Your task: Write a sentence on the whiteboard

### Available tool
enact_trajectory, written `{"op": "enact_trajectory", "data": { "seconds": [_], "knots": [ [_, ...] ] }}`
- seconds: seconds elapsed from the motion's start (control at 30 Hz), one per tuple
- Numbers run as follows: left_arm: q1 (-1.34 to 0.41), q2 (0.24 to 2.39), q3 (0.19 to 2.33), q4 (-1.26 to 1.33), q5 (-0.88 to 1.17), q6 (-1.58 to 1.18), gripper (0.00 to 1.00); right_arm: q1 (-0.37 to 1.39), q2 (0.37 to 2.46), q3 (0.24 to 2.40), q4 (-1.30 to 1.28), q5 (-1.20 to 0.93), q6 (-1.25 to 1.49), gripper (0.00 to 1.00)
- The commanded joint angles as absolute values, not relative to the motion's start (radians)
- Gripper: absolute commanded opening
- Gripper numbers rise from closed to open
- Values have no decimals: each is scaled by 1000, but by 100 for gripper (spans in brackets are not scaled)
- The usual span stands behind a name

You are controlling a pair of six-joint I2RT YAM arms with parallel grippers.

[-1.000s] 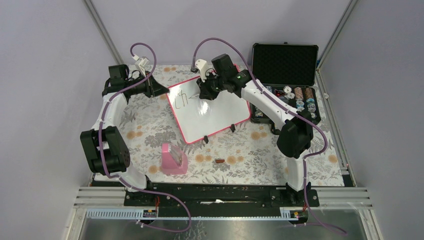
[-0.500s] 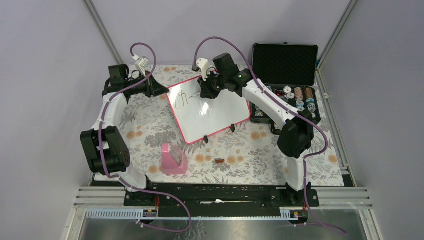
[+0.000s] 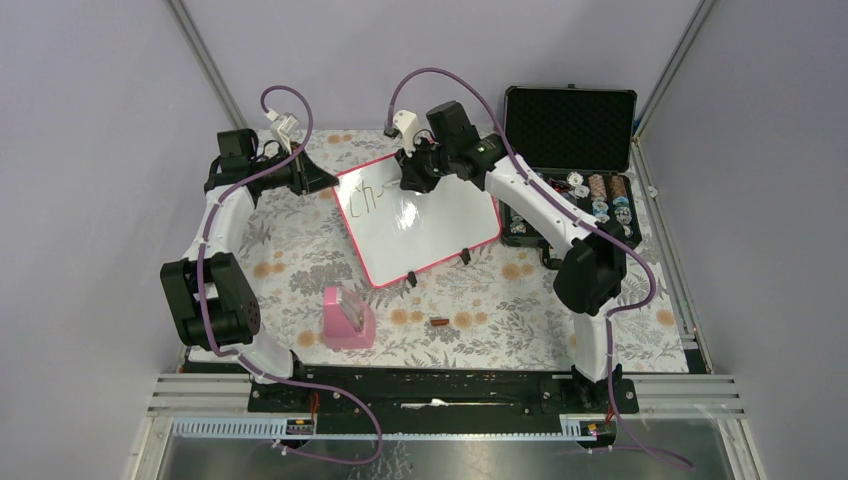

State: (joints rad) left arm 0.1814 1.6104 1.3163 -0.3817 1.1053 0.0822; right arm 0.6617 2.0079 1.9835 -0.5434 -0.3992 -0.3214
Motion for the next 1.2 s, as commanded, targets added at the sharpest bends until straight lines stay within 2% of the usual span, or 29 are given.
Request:
{"op": "enact_trajectory", "data": {
  "seconds": [0.0, 0.47, 1.17],
  "knots": [
    [156, 1578, 1338, -405, 1116, 114, 0, 659, 2026, 2040, -536, -373, -328, 0],
    [156, 1576, 1336, -407, 1116, 117, 0, 683, 2046, 2039, -553, -377, -336, 0],
    [155, 1574, 1330, -407, 1112, 116, 0, 693, 1995, 1925, -536, -376, -349, 0]
  ]
}}
